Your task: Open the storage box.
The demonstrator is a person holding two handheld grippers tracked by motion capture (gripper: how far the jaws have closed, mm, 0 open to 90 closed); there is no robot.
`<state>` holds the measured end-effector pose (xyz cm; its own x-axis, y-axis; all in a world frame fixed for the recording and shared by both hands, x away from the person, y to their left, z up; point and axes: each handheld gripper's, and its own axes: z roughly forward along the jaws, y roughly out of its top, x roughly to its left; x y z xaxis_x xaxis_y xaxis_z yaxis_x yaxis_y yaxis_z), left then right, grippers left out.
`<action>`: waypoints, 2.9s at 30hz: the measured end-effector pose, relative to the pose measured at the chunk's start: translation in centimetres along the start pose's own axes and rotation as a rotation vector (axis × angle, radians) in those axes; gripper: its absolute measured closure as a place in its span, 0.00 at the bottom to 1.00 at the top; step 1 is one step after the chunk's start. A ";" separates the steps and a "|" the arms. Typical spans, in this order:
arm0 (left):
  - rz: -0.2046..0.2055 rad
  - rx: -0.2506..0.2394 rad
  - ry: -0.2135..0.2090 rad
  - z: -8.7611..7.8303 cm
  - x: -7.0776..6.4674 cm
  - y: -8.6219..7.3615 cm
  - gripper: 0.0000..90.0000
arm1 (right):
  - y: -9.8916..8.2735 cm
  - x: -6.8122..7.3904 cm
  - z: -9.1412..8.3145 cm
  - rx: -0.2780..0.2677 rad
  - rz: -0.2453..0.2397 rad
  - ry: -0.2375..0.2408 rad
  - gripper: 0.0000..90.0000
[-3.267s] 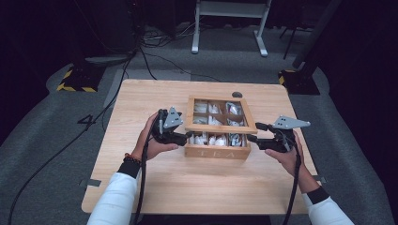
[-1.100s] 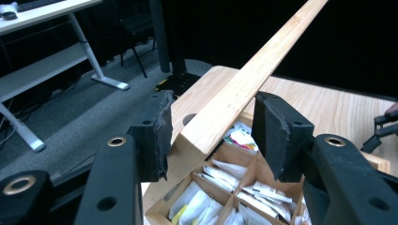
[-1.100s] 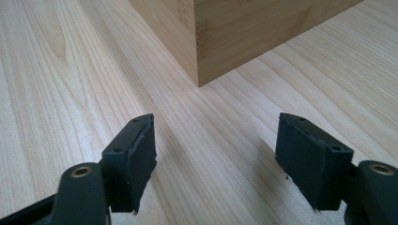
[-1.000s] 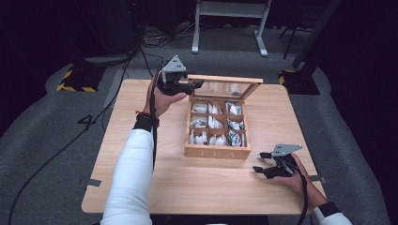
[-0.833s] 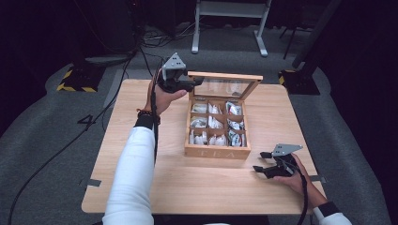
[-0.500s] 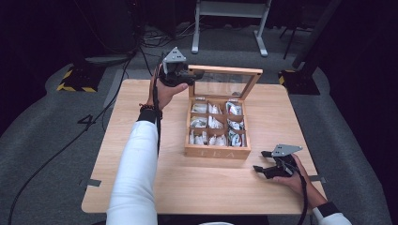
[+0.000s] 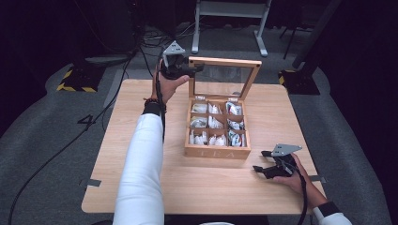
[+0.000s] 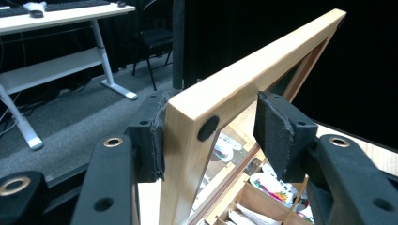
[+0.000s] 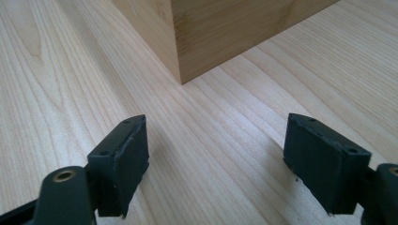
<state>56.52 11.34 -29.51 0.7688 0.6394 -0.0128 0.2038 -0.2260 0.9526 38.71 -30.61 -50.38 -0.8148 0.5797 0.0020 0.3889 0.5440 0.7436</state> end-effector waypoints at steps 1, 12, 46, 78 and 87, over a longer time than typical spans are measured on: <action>0.000 0.000 0.000 0.0 0.0 0.0 0.52 | 0.0 0.0 0.0 0.000 0.000 0.000 0.25; -0.024 0.088 0.046 1.7 1.5 -0.6 0.61 | 0.0 0.0 0.0 -0.001 -0.002 0.001 0.25; -0.164 0.163 0.163 6.5 4.1 -6.5 0.64 | 0.1 -0.1 0.1 0.001 0.022 -0.023 0.25; -0.089 0.326 0.176 3.4 2.0 -11.2 0.49 | 0.0 -0.1 0.0 0.000 0.024 -0.029 0.25; -0.055 0.345 0.175 -1.2 -0.1 -11.0 0.30 | 0.0 -0.1 -0.2 0.016 0.015 -0.020 0.25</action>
<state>53.51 14.66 -39.58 0.6417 0.7667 0.0195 0.4570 -0.4026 0.7932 38.70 -30.79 -50.26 -0.8004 0.5995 -0.0003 0.4077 0.5447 0.7329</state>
